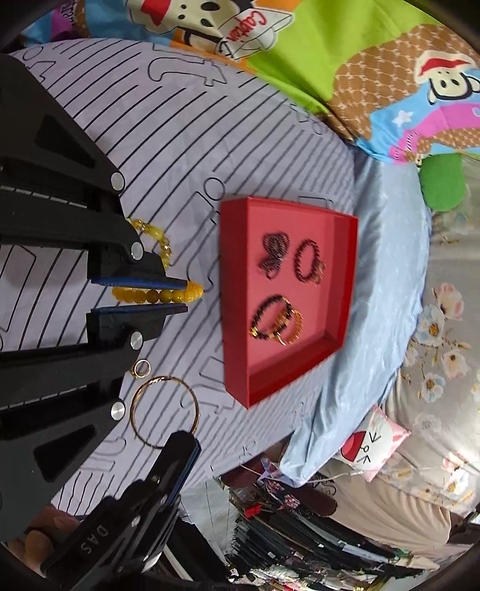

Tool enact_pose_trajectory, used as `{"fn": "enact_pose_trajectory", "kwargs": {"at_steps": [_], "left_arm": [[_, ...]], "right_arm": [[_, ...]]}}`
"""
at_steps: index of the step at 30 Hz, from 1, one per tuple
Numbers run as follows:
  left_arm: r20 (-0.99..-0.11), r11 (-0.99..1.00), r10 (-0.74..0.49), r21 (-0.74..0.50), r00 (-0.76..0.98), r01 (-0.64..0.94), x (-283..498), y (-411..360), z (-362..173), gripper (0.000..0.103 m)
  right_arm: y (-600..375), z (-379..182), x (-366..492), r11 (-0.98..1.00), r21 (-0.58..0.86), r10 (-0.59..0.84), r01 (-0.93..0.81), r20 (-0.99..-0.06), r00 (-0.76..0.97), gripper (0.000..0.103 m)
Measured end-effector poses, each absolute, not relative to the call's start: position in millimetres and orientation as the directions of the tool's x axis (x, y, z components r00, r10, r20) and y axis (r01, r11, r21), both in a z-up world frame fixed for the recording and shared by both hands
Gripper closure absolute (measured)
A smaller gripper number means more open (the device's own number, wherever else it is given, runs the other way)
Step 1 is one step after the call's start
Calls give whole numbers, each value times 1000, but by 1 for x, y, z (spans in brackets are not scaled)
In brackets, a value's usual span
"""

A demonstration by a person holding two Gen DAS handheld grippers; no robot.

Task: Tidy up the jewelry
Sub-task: 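Carry the gold bangle and amber bracelet with both tools over the red tray, then open both tools to release the bangle and amber bracelet into the tray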

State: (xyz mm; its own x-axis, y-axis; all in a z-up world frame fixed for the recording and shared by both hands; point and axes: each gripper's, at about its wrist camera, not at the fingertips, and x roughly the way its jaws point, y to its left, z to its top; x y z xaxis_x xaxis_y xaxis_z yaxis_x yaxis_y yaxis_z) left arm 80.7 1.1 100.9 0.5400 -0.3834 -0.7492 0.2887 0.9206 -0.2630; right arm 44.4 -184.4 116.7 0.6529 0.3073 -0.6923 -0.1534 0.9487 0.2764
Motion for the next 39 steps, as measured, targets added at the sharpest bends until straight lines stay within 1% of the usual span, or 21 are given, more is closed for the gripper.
{"fn": "enact_pose_trajectory", "kwargs": {"at_steps": [9, 19, 23, 30, 36, 39], "left_arm": [[-706, 903, -421, -265, 570, 339, 95, -10, 136, 96], [-664, 911, -405, -234, 628, 340, 165, -26, 162, 96], [-671, 912, -398, -219, 626, 346, 198, -33, 159, 96], [-681, 896, -437, -274, 588, 349, 260, -38, 148, 96], [-710, 908, -409, -255, 572, 332, 303, -45, 130, 96], [-728, 915, -389, -237, 564, 326, 320, -51, 118, 96]], "right_arm": [[-201, 141, 65, 961, 239, 267, -142, -655, 706, 99], [-211, 159, 148, 960, 241, 266, -140, -640, 720, 99], [-210, 154, 185, 954, 265, 286, -143, -652, 703, 99], [-201, 138, 255, 950, 276, 298, -143, -680, 669, 99], [-200, 118, 304, 939, 319, 325, -129, -700, 636, 99], [-201, 99, 324, 931, 348, 340, -110, -718, 607, 99]]}}
